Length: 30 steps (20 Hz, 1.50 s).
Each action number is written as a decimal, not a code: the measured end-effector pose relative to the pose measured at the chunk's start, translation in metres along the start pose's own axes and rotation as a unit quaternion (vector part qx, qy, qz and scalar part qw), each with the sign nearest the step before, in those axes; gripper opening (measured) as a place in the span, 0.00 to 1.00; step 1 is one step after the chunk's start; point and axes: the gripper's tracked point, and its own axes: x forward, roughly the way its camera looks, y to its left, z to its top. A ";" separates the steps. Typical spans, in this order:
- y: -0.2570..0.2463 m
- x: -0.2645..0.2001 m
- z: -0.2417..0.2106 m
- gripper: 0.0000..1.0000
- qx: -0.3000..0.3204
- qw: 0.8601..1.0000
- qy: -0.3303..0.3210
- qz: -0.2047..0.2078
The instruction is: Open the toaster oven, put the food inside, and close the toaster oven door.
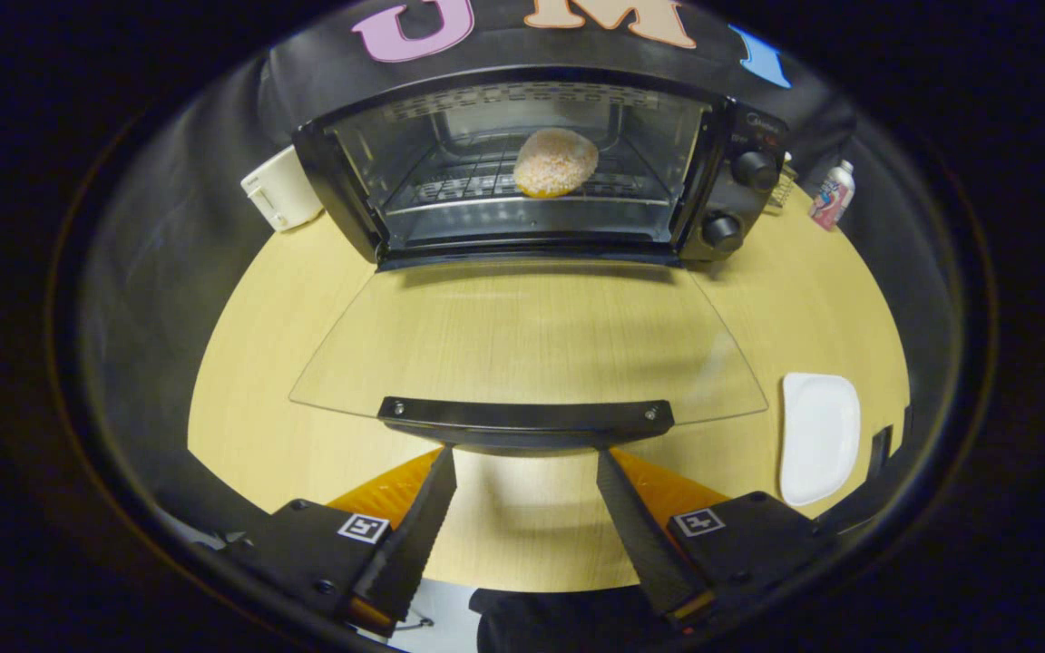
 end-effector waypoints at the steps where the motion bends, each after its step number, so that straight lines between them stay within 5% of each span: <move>1: 0.000 -0.005 0.005 0.98 0.005 1.000 -0.005 0.000; 21: 0.015 -0.026 0.157 0.98 0.013 0.992 -0.122 0.006; 30: 0.014 -0.095 0.240 0.97 -0.021 0.972 -0.234 -0.015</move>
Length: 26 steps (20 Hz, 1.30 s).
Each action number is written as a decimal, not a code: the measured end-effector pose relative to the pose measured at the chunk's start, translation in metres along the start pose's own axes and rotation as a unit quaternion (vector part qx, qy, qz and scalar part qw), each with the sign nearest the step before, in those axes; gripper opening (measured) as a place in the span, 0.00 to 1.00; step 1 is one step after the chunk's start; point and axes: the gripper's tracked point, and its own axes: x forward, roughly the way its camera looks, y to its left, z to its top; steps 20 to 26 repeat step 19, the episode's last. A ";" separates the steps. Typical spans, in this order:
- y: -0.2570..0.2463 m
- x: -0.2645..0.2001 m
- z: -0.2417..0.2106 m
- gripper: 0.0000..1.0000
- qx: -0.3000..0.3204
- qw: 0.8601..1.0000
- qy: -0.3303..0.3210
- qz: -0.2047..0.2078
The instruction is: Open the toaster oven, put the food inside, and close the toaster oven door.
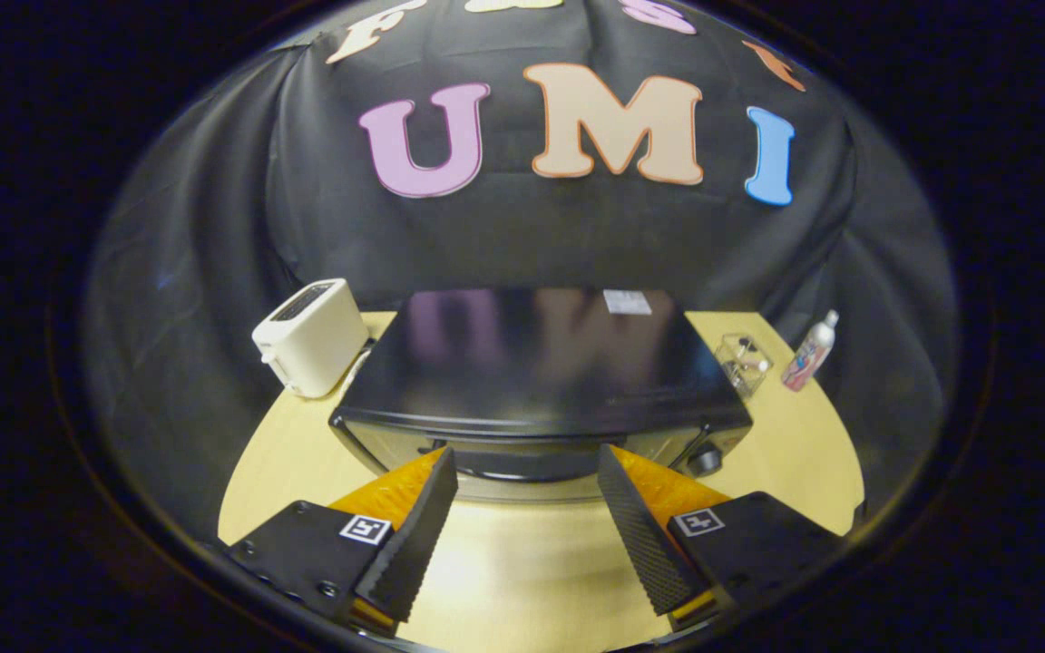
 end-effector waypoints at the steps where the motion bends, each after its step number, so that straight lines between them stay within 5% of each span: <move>1: 0.001 -0.006 0.015 0.97 -0.003 1.000 -0.014 -0.001; 12: 0.006 -0.080 0.164 0.97 -0.002 0.982 -0.186 0.027; 26: -0.016 -0.109 0.184 0.97 -0.018 0.971 -0.237 0.034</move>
